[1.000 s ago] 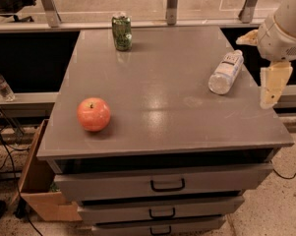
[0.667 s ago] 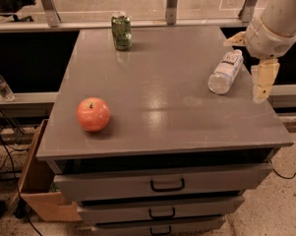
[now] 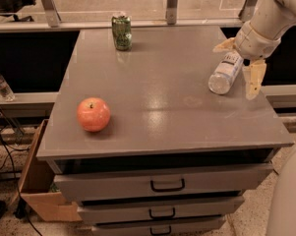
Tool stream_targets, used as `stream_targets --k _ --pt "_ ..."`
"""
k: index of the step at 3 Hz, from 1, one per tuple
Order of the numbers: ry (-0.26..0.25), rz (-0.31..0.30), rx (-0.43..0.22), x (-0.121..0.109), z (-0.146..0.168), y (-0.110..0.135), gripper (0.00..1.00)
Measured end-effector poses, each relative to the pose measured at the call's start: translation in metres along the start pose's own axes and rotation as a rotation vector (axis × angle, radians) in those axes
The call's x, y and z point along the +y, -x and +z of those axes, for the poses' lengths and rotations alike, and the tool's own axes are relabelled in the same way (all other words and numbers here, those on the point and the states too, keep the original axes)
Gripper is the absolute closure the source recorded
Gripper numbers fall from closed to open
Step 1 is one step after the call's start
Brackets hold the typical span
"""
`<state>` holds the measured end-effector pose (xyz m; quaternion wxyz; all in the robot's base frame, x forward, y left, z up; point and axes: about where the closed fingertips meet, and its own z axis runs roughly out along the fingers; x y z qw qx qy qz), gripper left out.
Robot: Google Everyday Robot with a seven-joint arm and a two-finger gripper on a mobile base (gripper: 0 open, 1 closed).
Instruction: Move blue plastic bottle near green can
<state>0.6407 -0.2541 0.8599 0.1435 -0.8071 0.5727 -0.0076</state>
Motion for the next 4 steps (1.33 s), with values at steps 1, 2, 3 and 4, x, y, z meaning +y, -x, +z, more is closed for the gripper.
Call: stream_targets --k 1,2,3,4 --pt "0.015 -0.025 -0.047 -0.010 0.017 -0.003 0.17" --pt "0.014 -0.053 -0.072 -0.018 0.022 -0.001 0.40" --pt "0.005 -0.093 -0.083 -0.029 0.018 0.011 0.64" --pt "-0.026 -0.146 -0.089 -0.041 0.000 0.034 0.87"
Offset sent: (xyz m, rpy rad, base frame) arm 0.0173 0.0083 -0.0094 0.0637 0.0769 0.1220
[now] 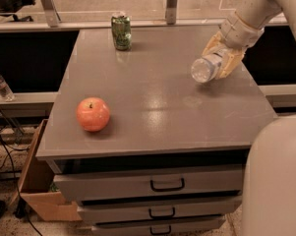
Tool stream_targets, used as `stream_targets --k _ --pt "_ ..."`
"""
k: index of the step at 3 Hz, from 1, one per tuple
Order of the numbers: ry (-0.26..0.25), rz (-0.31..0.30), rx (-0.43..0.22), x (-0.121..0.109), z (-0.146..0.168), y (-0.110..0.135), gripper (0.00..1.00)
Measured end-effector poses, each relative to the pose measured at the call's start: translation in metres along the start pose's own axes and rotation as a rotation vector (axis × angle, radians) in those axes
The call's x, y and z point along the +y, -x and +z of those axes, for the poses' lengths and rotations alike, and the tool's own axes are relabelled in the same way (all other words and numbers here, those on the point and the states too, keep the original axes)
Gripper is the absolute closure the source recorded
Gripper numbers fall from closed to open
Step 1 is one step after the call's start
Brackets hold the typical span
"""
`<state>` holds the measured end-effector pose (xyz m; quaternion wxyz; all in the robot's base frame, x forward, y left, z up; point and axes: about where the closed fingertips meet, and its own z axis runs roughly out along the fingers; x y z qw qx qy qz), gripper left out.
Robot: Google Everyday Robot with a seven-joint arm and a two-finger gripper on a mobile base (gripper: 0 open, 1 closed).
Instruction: Move blue plastic bottle near green can
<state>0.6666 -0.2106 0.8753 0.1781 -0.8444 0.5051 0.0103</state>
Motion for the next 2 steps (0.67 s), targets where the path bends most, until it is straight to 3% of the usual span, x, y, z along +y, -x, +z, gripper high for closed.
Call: stream_targets --k 1,2 --pt "-0.038 -0.001 0.008 -0.0121 0.0059 -0.0028 1.00" --pt "-0.039 -0.001 0.009 -0.0127 0.0062 -0.0029 1.00"
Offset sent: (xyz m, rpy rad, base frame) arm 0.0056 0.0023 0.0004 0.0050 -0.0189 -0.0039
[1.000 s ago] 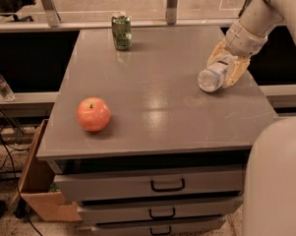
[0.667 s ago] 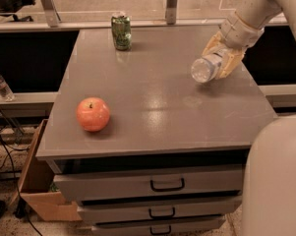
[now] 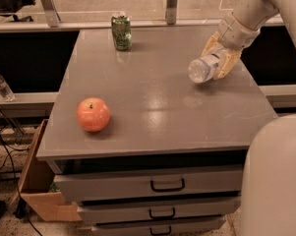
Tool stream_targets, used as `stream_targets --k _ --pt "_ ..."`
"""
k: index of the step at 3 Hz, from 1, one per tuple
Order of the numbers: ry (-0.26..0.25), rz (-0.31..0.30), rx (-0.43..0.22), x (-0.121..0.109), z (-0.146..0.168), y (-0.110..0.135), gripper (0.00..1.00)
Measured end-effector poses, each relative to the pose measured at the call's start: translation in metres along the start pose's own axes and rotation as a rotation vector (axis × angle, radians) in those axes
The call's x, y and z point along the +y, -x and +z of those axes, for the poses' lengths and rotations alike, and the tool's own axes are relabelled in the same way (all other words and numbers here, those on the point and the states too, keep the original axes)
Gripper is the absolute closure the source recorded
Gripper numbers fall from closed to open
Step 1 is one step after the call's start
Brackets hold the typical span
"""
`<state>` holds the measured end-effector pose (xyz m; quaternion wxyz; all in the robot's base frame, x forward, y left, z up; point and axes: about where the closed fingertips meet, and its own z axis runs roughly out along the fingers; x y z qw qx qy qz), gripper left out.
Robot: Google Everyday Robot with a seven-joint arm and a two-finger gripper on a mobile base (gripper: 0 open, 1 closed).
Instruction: Move blue plastic bottle near green can
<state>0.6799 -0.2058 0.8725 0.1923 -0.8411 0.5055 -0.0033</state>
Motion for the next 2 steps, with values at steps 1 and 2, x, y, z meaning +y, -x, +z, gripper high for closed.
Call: stream_targets --k 1,2 --pt "-0.062 -0.085 0.017 -0.021 0.002 0.001 1.00" --pt "-0.137 -0.254 0.052 -0.066 0.010 0.008 1.00"
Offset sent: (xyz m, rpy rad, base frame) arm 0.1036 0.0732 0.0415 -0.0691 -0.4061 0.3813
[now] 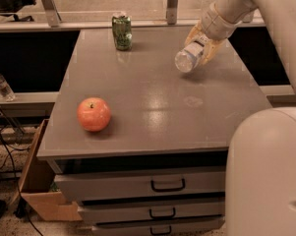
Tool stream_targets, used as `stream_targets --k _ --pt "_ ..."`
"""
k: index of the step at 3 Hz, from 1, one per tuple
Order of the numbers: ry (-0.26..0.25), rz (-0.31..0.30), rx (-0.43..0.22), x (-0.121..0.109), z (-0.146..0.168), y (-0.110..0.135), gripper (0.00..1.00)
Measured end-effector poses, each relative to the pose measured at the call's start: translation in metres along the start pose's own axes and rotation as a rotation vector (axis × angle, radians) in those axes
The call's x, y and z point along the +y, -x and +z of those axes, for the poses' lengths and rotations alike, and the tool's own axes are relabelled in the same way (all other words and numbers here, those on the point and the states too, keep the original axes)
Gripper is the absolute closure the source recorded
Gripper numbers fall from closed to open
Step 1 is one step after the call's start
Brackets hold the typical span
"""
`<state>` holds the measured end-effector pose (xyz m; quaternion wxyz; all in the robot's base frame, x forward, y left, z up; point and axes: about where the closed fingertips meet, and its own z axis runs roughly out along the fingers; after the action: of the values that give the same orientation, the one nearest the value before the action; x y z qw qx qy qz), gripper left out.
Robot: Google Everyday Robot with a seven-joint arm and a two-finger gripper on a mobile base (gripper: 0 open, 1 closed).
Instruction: Move blue plastic bottle near green can
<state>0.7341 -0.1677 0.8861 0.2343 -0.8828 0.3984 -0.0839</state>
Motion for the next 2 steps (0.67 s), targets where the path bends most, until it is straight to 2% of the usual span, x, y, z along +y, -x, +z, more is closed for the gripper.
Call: stream_targets --k 1,2 --pt "-0.038 -0.160 0.009 -0.046 0.019 0.007 1.00" --pt "-0.077 -0.287 -0.026 -0.088 0.035 0.032 1.00"
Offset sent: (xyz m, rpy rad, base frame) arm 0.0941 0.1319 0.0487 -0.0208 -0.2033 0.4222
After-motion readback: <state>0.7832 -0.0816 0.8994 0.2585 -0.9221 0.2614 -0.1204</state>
